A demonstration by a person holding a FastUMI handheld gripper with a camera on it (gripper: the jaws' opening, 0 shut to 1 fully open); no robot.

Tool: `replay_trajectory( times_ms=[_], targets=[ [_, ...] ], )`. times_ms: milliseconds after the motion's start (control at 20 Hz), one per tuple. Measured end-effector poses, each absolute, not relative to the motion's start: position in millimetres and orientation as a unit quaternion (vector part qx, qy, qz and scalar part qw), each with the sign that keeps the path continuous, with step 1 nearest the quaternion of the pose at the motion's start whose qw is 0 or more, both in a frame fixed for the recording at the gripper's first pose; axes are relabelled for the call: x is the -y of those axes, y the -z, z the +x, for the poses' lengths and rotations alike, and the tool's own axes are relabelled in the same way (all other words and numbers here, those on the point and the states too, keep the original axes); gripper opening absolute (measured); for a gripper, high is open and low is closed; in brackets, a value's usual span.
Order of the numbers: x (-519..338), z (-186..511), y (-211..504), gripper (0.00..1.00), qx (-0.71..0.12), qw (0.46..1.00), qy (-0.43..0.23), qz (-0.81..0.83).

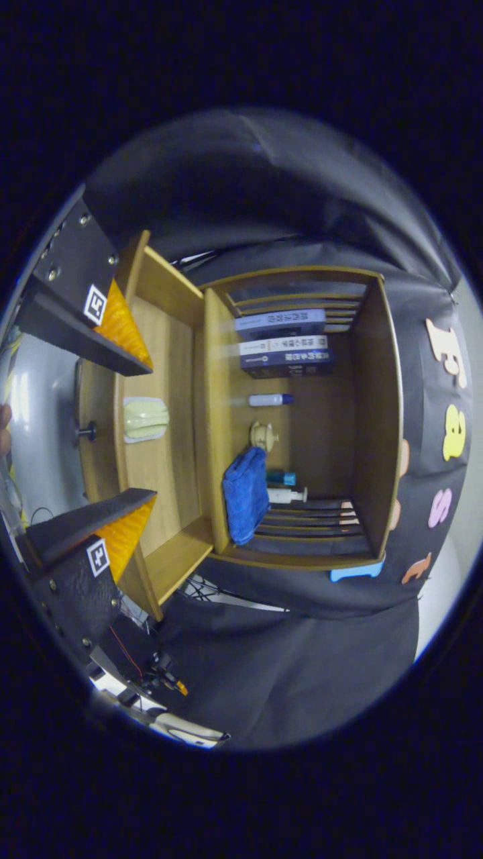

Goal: Pull open the drawer, take out the items inside it, and place them on the countertop above the cabinet.

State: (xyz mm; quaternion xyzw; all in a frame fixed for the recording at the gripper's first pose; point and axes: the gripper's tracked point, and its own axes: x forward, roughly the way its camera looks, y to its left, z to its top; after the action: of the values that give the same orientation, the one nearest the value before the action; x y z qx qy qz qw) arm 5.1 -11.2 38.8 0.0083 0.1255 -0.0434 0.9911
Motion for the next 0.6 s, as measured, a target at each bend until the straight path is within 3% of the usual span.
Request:
replay_trajectory(
  times_ms=[300, 600],
  targets=[
    [21.2, 52.7, -58.4, 1.00, -0.154, 0.986, 0.044, 0.052],
    [27.8, 110.2, -4.3, 1.00, -0.257, 0.964, 0.058, 0.035]
  ],
)
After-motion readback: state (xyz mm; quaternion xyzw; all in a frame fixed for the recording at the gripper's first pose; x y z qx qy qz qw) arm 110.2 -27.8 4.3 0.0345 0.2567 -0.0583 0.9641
